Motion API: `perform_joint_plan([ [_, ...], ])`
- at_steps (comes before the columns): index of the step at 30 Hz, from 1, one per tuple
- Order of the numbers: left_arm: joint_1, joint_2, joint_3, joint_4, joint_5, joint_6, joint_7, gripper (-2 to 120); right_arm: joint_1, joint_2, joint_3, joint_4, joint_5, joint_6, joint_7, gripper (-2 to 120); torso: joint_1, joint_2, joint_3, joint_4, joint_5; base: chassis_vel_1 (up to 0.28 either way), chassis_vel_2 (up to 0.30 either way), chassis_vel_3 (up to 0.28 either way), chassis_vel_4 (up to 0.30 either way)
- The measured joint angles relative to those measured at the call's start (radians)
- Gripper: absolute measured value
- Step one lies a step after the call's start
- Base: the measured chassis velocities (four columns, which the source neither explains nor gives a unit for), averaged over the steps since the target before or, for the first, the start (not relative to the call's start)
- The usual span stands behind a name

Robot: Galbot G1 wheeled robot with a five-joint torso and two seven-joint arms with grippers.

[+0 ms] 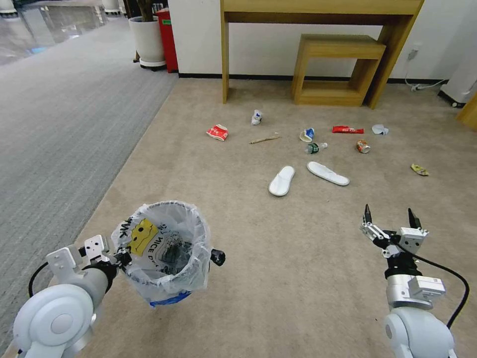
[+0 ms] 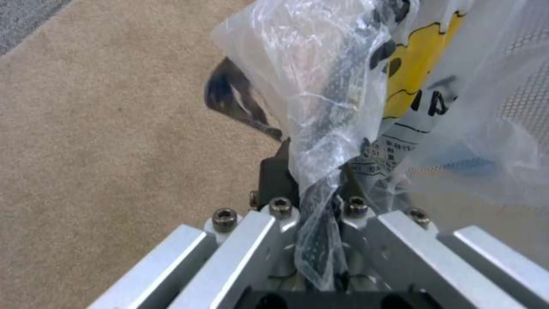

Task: Pick up the trash bin and place the garbage on the floor into it.

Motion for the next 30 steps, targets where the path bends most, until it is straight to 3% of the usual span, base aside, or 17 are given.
perform_joint_plan([
  [9,-0.013,0.016,-0.01,0.018,-0.044,0.004,-0.019,0,0.002,-0.005,0.0,0.0,0.009,0.002,0.0,100,0.0,0.0,0.0,0.0,0.0001,0.0,0.0,0.0,0.0],
  [30,-0.014,0.015,-0.017,0.031,-0.034,0.002,-0.017,0,0.01,-0.004,0.008,-0.002,-0.009,0.008,-0.002,100,0.0,0.0,0.0,0.0,0.0001,0.0,0.0,0.0,0.0],
])
